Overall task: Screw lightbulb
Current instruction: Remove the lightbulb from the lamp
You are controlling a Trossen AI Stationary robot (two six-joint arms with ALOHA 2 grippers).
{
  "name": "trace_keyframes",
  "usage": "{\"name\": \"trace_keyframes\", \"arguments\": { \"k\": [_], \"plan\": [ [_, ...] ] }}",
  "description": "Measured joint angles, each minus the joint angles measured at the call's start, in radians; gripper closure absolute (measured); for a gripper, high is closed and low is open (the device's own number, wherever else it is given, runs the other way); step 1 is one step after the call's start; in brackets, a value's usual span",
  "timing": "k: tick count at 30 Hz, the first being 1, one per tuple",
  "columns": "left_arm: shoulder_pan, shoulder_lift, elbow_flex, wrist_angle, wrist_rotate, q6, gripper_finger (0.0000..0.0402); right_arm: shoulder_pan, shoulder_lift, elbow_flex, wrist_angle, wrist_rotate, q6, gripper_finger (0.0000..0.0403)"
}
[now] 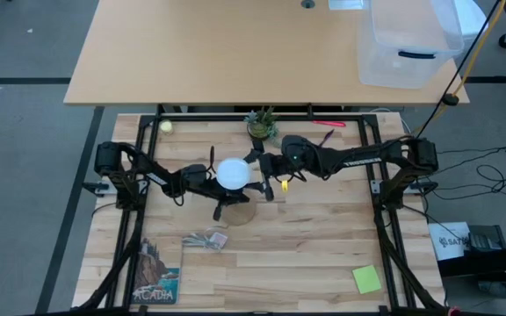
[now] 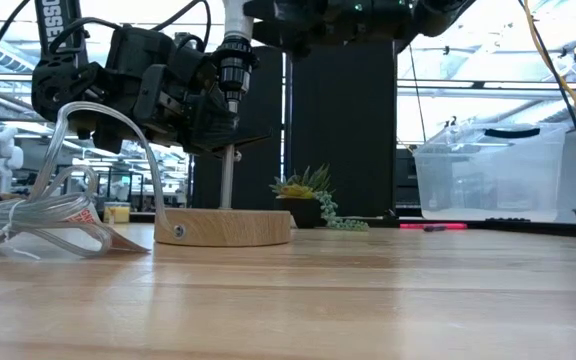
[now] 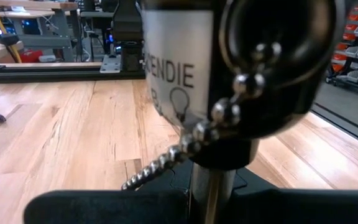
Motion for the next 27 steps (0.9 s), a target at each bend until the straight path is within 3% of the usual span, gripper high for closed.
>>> {"name": "trace_keyframes", "arguments": {
  "k": [7,14,20,27],
  "plan": [
    [0.0,0.0,0.0,0.0,-0.003,0.002,0.0379,-0.002,-0.054,0.0,-0.156,0.055,-0.02,0.0119],
    [0.0,0.0,0.0,0.0,-0.016,0.003,0.0379,-0.005,-0.101,-0.086,-0.143,0.115,0.004,0.0119],
    [0.0,0.0,0.0,-0.005,-0.054,-0.001,0.0379,0.015,-0.11,-0.216,0.089,0.172,0.148,0.0119],
    [-0.002,0.0,0.0,-0.005,-0.119,-0.008,0.0379,0.164,-0.104,-0.252,0.129,0.459,0.16,0.0119]
  ]
}}
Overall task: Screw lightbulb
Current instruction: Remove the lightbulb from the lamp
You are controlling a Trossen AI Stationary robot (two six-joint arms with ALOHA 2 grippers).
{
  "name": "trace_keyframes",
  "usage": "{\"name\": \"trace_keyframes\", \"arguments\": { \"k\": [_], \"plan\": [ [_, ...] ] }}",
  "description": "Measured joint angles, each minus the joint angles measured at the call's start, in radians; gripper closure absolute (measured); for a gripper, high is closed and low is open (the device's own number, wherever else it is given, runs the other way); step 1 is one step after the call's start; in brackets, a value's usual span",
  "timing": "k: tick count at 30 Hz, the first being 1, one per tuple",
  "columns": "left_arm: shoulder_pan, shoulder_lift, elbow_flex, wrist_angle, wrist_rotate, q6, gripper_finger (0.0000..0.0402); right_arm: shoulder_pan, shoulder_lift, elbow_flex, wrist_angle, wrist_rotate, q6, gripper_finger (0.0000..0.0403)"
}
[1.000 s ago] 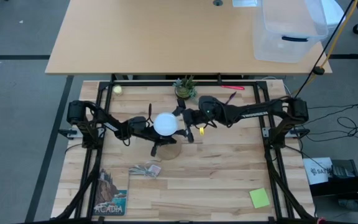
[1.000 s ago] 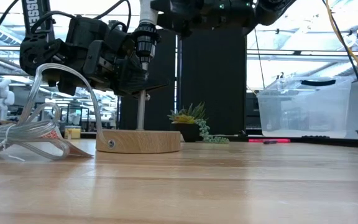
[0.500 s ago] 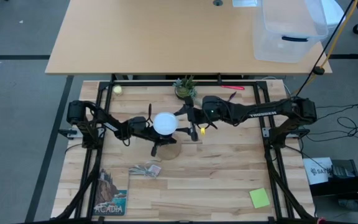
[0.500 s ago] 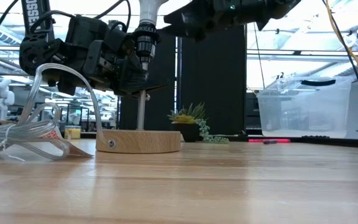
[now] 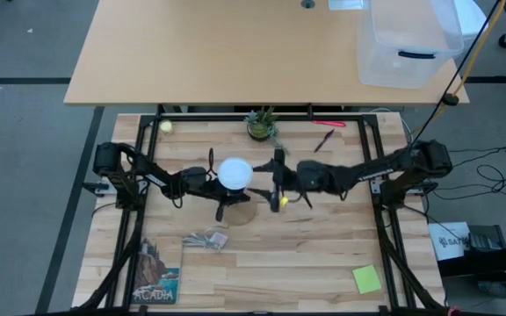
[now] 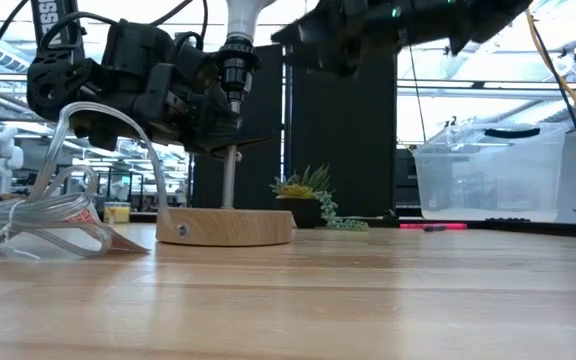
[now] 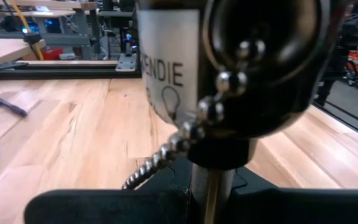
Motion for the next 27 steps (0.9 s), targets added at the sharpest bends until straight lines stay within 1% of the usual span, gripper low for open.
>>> {"name": "trace_keyframes", "arguments": {
  "k": [3,6,8,11,17,23,27],
  "plan": [
    [0.0,0.0,0.0,0.0,-0.025,0.0,0.0379,0.067,0.009,0.0,0.031,0.122,-0.004,0.0119],
    [-0.001,0.0,0.001,0.0,-0.041,0.0,0.0379,0.111,0.041,0.0,0.141,0.291,0.0,0.0119],
    [-0.004,0.0,0.0,0.0,-0.049,0.002,0.0379,0.124,0.071,0.001,0.224,0.351,0.011,0.0119],
    [-0.004,0.0,0.0,0.0,-0.051,0.005,0.0379,0.126,0.126,0.018,0.297,0.355,0.037,0.0119],
    [-0.003,0.0,0.001,-0.004,-0.084,0.008,0.0379,0.134,0.216,0.098,0.3,0.336,0.055,0.0119],
    [-0.003,0.0,0.001,-0.002,-0.085,0.011,0.0379,0.137,0.269,0.193,0.298,0.349,0.018,0.0119],
    [-0.003,0.0,0.0,-0.002,-0.085,0.011,0.0379,0.129,0.277,0.233,0.298,0.351,-0.012,0.0126]
  ]
}}
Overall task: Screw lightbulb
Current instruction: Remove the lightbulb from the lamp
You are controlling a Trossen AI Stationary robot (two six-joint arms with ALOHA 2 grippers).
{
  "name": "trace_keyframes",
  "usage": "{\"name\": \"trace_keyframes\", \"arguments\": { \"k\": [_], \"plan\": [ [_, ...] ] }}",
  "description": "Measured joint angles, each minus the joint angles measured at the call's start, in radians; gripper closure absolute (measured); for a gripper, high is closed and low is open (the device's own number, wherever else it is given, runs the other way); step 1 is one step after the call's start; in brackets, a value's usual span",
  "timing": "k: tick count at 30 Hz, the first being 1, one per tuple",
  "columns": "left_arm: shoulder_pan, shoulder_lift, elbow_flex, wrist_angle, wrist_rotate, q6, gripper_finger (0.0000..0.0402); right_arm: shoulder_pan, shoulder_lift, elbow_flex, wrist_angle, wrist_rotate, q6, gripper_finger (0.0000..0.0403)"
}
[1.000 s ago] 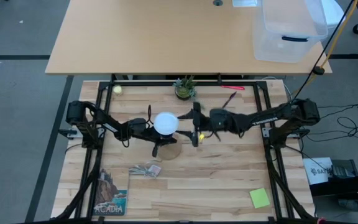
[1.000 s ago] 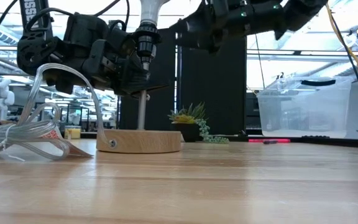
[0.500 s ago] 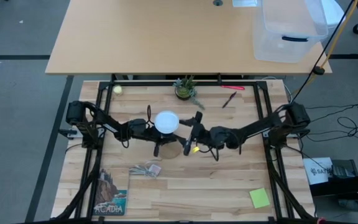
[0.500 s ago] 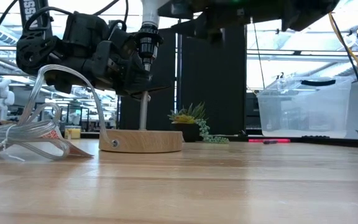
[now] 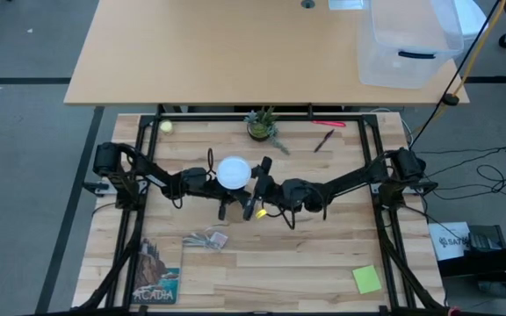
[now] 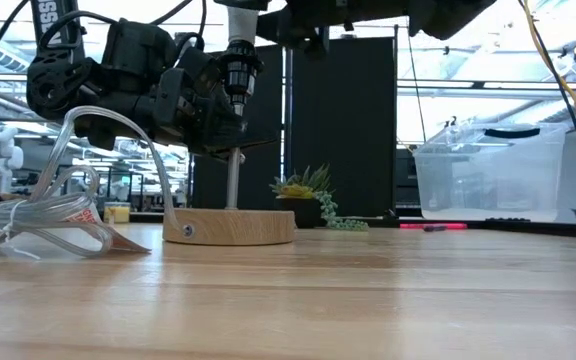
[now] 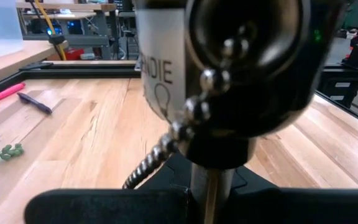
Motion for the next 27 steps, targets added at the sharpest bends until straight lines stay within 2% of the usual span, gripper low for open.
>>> {"name": "trace_keyframes", "arguments": {
  "k": [7,13,17,21,27],
  "plan": [
    [0.001,0.0,0.0,0.0,0.003,0.0,0.0379,-0.022,0.001,0.009,-0.02,-0.022,0.0,0.019],
    [0.003,0.0,0.0,-0.006,0.039,0.008,0.0379,-0.049,0.0,0.009,-0.059,-0.129,0.051,0.0248],
    [0.001,0.0,0.0,-0.009,0.059,0.013,0.0379,-0.057,-0.002,0.009,-0.076,-0.164,0.025,0.0248],
    [0.001,0.0,0.0,-0.013,0.117,0.02,0.0379,-0.088,-0.017,0.009,-0.111,-0.282,0.044,0.0234],
    [0.001,0.0,0.0,-0.021,0.148,0.016,0.0379,-0.137,-0.047,0.009,-0.176,-0.454,0.032,0.0253]
  ]
}}
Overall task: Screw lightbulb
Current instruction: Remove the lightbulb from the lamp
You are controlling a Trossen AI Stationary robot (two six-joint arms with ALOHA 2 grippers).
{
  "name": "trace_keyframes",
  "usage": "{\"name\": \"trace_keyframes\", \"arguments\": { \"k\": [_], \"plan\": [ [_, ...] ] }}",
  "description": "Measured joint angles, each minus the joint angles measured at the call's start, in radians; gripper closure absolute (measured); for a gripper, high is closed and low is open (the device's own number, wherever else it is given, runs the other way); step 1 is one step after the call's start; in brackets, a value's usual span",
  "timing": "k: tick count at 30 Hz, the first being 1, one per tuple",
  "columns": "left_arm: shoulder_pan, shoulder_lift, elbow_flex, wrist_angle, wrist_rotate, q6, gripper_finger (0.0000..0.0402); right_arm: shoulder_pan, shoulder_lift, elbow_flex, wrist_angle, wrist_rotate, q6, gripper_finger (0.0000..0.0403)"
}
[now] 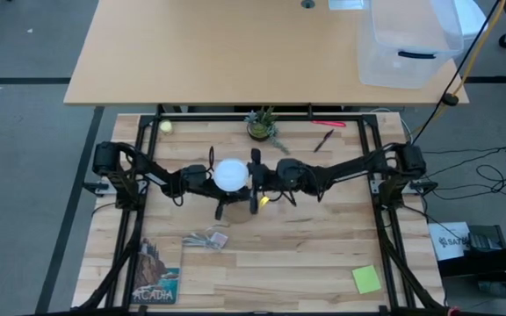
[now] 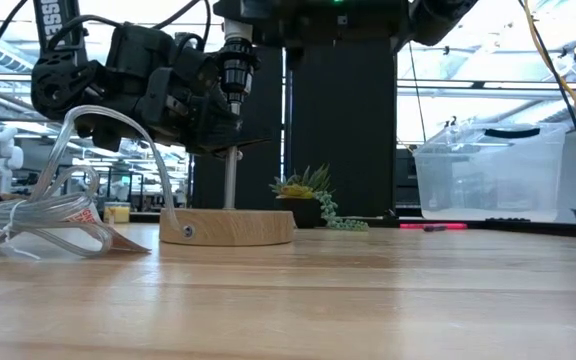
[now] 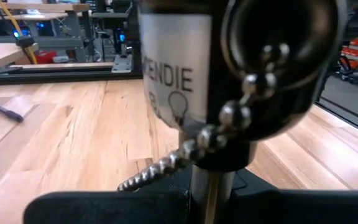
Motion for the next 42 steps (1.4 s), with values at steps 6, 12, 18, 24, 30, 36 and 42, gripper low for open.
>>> {"name": "trace_keyframes", "arguments": {
  "k": [6,12,18,24,30,36,42],
  "plan": [
    [0.0,0.0,0.001,-0.009,0.033,-0.007,0.0379,-0.062,-0.006,0.0,-0.026,-0.2,-0.053,0.0244],
    [0.0,0.0,0.002,-0.026,0.066,-0.015,0.0379,-0.132,-0.006,0.0,-0.03,-0.421,-0.095,0.0248],
    [0.0,0.0,0.004,-0.027,0.071,-0.027,0.0379,-0.178,-0.003,0.0,-0.006,-0.561,-0.11,0.0246],
    [-0.002,-0.001,0.004,-0.026,0.083,-0.032,0.0379,-0.195,-0.001,0.001,0.013,-0.692,-0.152,0.024],
    [-0.003,-0.001,0.003,-0.03,0.073,-0.039,0.0379,-0.184,0.0,0.014,0.009,-0.664,-0.143,0.023],
    [-0.003,0.0,-0.002,-0.036,0.063,-0.037,0.0379,-0.16,-0.001,0.015,0.009,-0.606,-0.105,0.016],
    [-0.003,0.0,-0.002,-0.037,0.051,-0.048,0.0379,-0.14,-0.02,0.018,-0.013,-0.523,-0.082,0.0103]
  ]
}}
